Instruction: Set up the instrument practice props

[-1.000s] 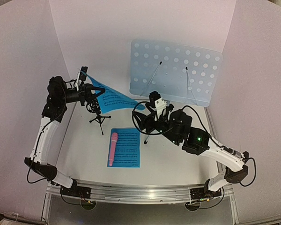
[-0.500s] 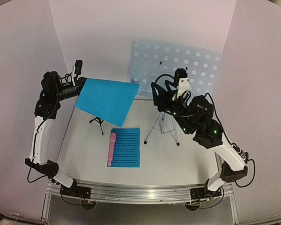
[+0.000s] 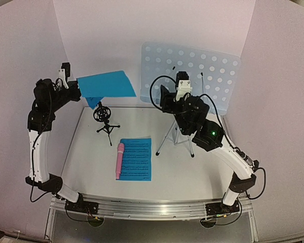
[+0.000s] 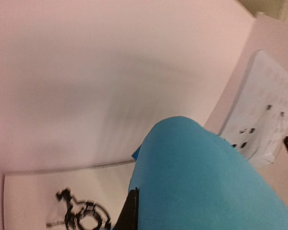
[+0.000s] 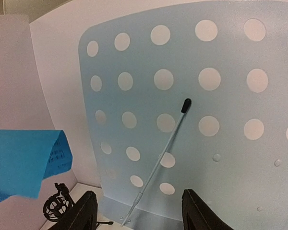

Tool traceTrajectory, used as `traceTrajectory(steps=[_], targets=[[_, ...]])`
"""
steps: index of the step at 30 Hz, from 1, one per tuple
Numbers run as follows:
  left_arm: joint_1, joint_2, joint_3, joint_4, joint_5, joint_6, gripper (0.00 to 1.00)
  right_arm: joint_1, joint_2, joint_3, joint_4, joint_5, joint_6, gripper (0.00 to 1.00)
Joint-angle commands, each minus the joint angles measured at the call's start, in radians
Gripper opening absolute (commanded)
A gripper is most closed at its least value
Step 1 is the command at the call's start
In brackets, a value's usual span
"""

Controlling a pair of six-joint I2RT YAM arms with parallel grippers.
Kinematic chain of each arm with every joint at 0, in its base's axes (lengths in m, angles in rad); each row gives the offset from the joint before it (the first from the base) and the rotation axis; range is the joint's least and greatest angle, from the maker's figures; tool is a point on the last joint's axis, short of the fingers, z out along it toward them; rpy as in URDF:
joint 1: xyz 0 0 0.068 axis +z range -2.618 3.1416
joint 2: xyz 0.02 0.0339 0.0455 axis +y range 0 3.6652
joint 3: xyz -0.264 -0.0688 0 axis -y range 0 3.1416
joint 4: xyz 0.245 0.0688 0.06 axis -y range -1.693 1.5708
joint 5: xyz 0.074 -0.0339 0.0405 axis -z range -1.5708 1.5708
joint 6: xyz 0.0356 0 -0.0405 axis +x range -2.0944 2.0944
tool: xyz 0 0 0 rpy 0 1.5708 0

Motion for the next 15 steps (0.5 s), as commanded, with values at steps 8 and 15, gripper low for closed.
traceTrajectory(steps=[8, 15], targets=[[0.134, -0.005, -0.227, -0.206, 0.248, -0.334, 0.00, 0.003, 0.009, 0.026, 0.023, 0.022, 0.031, 0.58], [0.134, -0.020, -0.232, -0.041, 0.370, -0.434, 0.00, -0.014, 0.024, 0.018, 0.036, 0.036, 0.041, 0.57]])
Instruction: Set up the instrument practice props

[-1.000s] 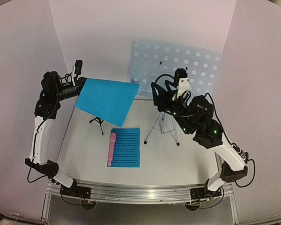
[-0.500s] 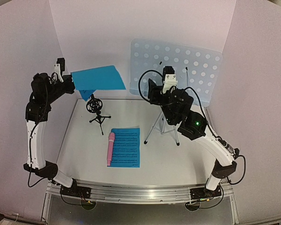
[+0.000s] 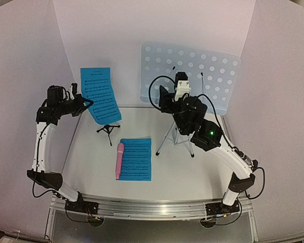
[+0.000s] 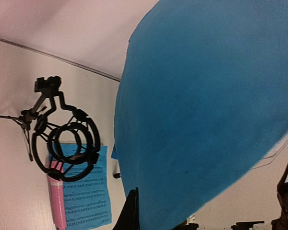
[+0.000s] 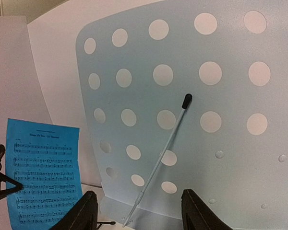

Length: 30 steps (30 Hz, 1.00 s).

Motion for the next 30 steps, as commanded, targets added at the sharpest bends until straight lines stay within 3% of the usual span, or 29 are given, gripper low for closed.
traceTrajectory(steps=[1, 6, 9, 12, 16, 26, 30], targets=[[-0.001, -0.048, 0.019, 0.151, 0.123, -0.089, 0.00, -0.013, 0.015, 0.016, 0.041, 0.034, 0.014, 0.56], [-0.001, -0.038, 0.020, 0.231, 0.172, -0.075, 0.00, -0.038, 0.031, 0.005, 0.068, 0.032, 0.022, 0.52], [-0.006, -0.028, 0.049, 0.259, 0.177, 0.030, 0.00, -0.049, 0.047, 0.019, 0.075, 0.026, 0.030, 0.50], [-0.011, -0.017, 0.090, 0.247, 0.165, 0.176, 0.00, -0.053, 0.063, 0.029, 0.081, 0.024, 0.027, 0.43], [-0.012, -0.017, 0.119, 0.228, 0.146, 0.307, 0.00, -0.055, 0.073, 0.032, 0.092, 0.021, 0.036, 0.27], [-0.069, 0.014, 0.249, 0.135, 0.092, 0.652, 0.00, -0.055, 0.057, -0.027, 0.143, 0.036, 0.074, 0.02], [-0.087, 0.030, 0.303, 0.134, 0.054, 0.737, 0.00, -0.055, 0.038, -0.062, 0.164, 0.037, 0.073, 0.00]])
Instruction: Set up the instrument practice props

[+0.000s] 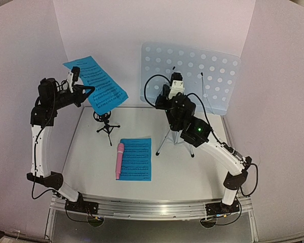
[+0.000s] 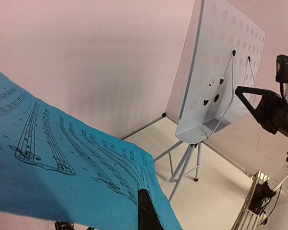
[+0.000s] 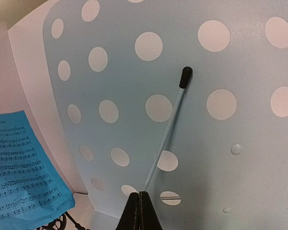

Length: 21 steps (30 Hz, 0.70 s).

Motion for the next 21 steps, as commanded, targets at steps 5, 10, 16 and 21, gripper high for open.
traceTrajectory(steps=[5, 10, 16, 21], targets=[[-0.016, 0.037, 0.154, 0.018, -0.047, 0.134, 0.00, -0.002, -0.057, -0.062, 0.102, -0.034, -0.012, 0.00], [-0.016, 0.039, 0.177, 0.020, -0.029, 0.107, 0.00, -0.004, -0.072, -0.087, 0.126, -0.034, -0.021, 0.00], [-0.016, 0.035, 0.181, 0.029, 0.010, 0.071, 0.00, -0.011, -0.094, -0.110, 0.132, -0.054, -0.018, 0.02], [-0.016, 0.032, 0.198, 0.031, 0.032, 0.064, 0.00, -0.016, -0.132, -0.160, 0.132, -0.086, 0.008, 0.22]])
